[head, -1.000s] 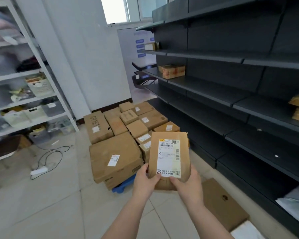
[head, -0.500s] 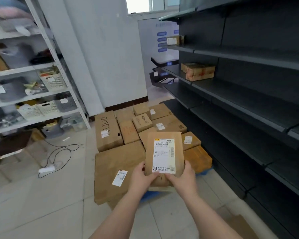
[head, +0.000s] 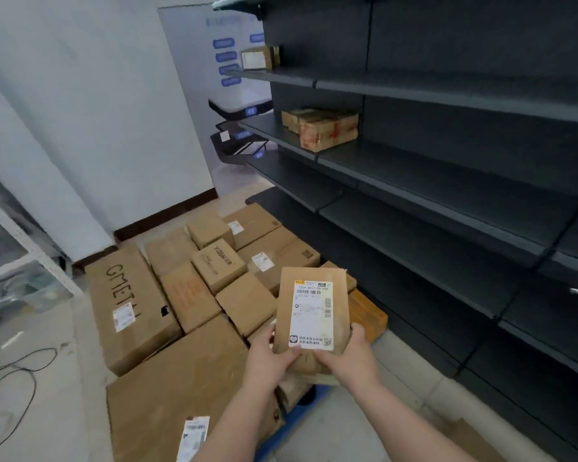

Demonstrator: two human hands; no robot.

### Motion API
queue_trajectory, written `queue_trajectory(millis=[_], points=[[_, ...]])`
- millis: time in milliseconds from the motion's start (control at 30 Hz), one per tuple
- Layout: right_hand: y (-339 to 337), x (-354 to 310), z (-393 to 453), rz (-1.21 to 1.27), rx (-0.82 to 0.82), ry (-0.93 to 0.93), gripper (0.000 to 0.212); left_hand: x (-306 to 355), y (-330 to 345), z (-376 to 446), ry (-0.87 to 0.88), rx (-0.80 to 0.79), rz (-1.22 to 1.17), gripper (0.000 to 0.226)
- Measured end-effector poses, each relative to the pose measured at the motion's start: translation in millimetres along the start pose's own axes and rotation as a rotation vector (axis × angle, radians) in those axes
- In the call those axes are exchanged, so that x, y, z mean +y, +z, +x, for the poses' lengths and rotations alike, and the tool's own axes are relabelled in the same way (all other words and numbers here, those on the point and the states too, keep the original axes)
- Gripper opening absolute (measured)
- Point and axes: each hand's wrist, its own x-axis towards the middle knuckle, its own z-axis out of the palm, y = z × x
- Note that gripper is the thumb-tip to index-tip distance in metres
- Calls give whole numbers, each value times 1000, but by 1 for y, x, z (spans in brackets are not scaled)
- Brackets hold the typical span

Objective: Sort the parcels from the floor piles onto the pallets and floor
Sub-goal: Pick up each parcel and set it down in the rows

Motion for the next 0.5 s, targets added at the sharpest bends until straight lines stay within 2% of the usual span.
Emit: queue_trajectory(millis=[100,233,400,500], points=[[20,-19,35,19,30,85,84,4,-11,60,32,-99,60,56],[36,-27,78,60,104,213,82,9,-6,127,84,-264,128,42],[39,-12,144,107,155,329,66,15,29,206,98,-440,173,40],[45,5,194,119,176,400,60,6,61,264,68,-490,218,43]])
